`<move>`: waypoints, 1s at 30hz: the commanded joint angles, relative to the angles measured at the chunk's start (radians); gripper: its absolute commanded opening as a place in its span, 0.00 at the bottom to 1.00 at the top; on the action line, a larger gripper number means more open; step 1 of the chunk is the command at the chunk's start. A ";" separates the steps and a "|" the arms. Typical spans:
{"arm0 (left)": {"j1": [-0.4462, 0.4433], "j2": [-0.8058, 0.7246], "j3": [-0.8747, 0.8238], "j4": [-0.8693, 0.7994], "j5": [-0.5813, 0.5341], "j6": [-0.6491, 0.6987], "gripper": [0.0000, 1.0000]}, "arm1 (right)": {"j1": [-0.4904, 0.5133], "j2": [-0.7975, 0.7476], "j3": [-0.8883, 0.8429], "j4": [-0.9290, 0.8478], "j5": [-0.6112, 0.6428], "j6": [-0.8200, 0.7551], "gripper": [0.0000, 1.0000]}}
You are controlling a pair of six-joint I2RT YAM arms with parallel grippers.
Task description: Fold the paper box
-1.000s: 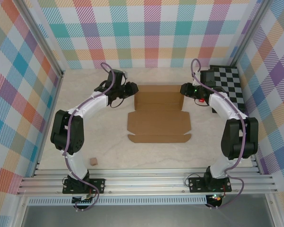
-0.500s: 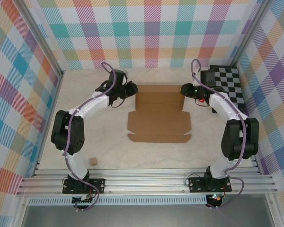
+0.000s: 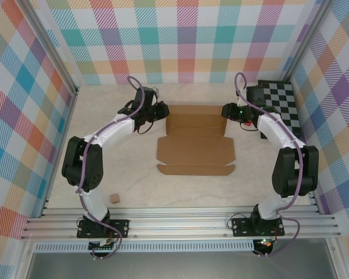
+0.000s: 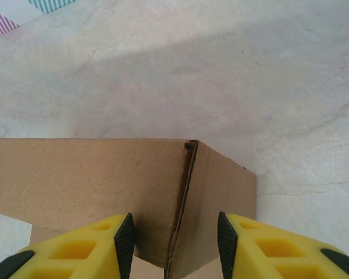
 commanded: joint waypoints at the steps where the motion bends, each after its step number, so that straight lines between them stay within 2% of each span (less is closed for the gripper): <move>1: -0.010 0.011 -0.037 -0.144 -0.054 0.042 0.15 | 0.006 -0.027 0.043 -0.097 0.021 -0.027 0.47; 10: -0.009 0.013 -0.044 -0.147 -0.064 0.053 0.15 | -0.010 -0.163 0.000 -0.166 0.079 -0.016 0.48; 17: -0.009 0.002 -0.072 -0.139 -0.077 0.061 0.15 | -0.032 -0.304 -0.271 -0.142 0.130 0.036 0.48; 22: -0.009 0.003 -0.078 -0.135 -0.072 0.060 0.14 | -0.065 -0.350 -0.435 -0.083 0.076 0.080 0.49; 30: -0.009 -0.004 -0.094 -0.126 -0.074 0.052 0.14 | -0.097 -0.274 -0.561 0.053 -0.010 0.158 0.49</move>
